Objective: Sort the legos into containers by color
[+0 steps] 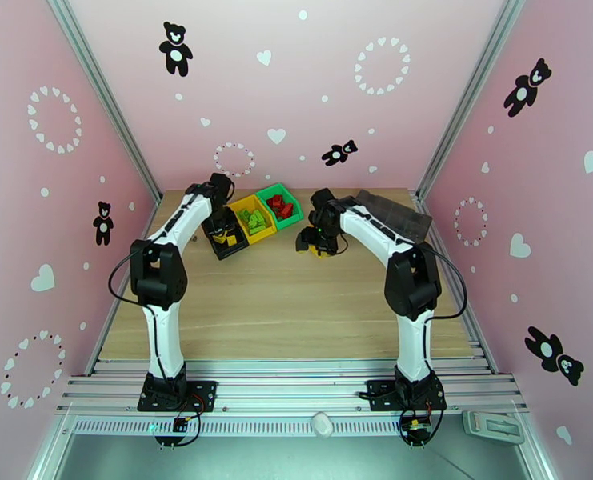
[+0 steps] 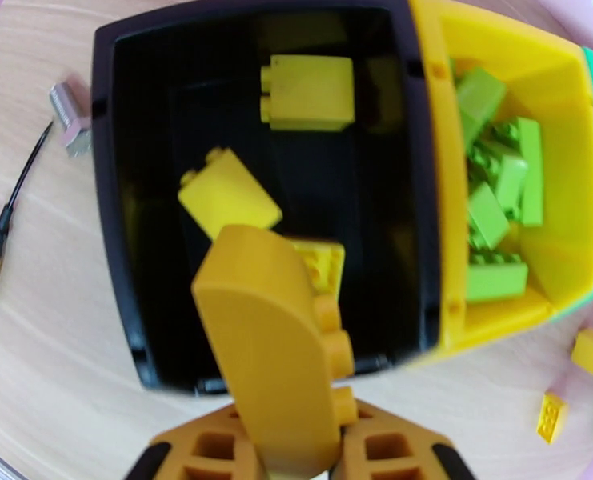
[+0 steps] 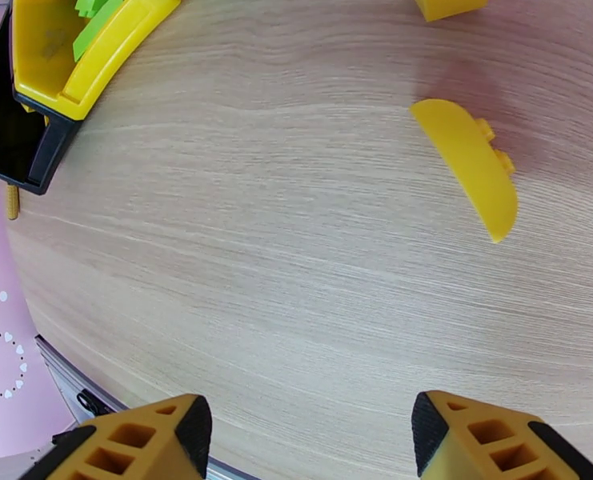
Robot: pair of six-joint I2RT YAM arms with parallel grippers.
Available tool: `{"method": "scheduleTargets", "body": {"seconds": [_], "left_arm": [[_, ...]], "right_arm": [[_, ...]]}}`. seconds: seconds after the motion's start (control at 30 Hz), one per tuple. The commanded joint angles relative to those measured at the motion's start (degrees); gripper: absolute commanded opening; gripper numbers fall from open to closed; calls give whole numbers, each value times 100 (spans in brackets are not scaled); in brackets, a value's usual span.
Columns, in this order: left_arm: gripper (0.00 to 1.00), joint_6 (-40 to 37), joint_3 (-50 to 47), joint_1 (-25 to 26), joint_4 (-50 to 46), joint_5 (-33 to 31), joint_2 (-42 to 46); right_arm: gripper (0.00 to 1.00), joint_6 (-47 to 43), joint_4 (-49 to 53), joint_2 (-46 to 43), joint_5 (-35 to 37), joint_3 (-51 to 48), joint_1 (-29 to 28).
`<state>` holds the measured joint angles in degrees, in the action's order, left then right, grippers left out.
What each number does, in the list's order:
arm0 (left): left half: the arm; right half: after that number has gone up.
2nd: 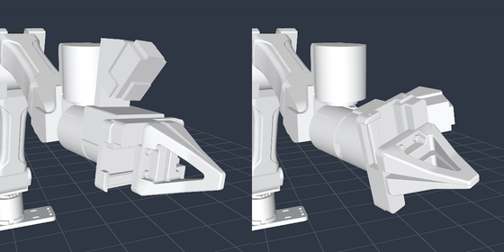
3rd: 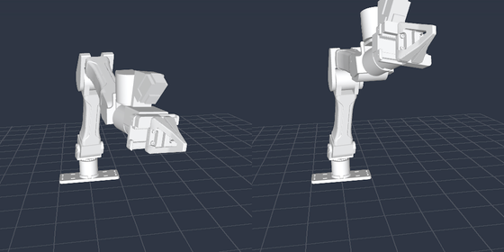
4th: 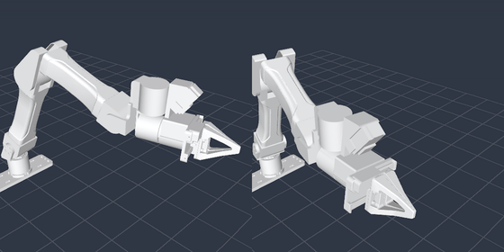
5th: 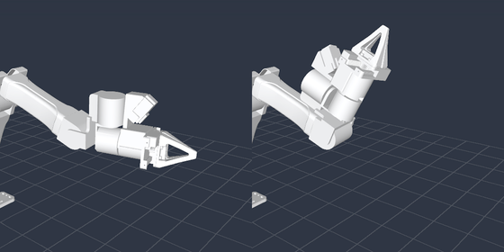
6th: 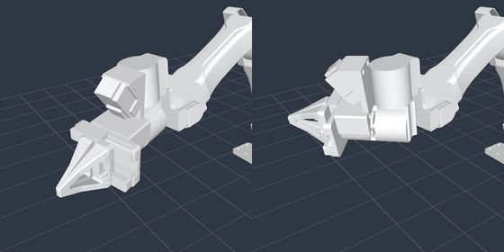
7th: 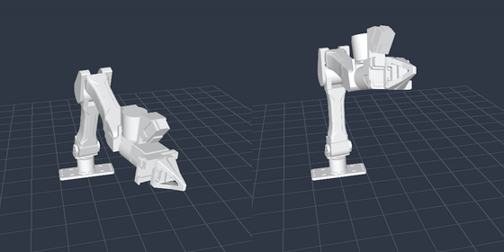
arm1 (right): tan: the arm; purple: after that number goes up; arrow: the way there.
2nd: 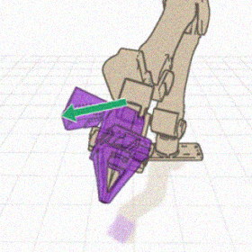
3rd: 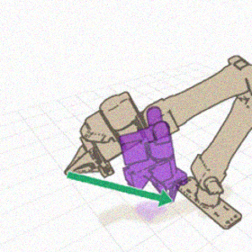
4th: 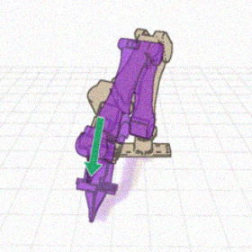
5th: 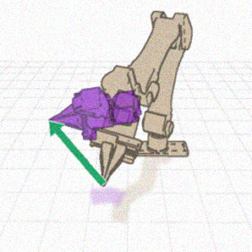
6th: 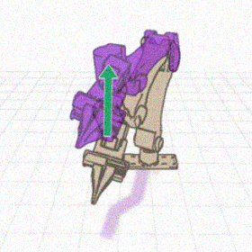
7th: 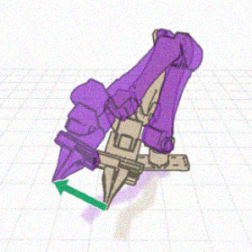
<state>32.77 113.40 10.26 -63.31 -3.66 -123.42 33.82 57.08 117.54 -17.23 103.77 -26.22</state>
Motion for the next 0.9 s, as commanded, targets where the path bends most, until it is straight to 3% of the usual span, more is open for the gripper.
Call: {"method": "scheduleTargets", "body": {"seconds": [0.0, 0.1, 0.17, 0.33, 0.57, 0.87], "left_arm": [[38, -113, 351, -22, -247, 29, -141], [52, -71, 362, -17, -239, 65, -128], [55, -22, 309, -15, -216, 93, -59], [59, 52, 79, 118, -134, 120, 265], [63, 450, -387, 758, 136, 431, 644], [71, 1952, -1999, 1627, 1833, 1658, 1031]], "right_arm": [[72, -150, 256, 173, 101, 230, 132], [73, -228, 317, 173, 156, 234, 205], [74, -294, 360, 173, 217, 232, 237], [76, -541, 510, 206, 443, 215, 253], [75, -857, 600, 332, 736, 163, 256], [67, -941, 619, 876, 862, 485, 257]]}}
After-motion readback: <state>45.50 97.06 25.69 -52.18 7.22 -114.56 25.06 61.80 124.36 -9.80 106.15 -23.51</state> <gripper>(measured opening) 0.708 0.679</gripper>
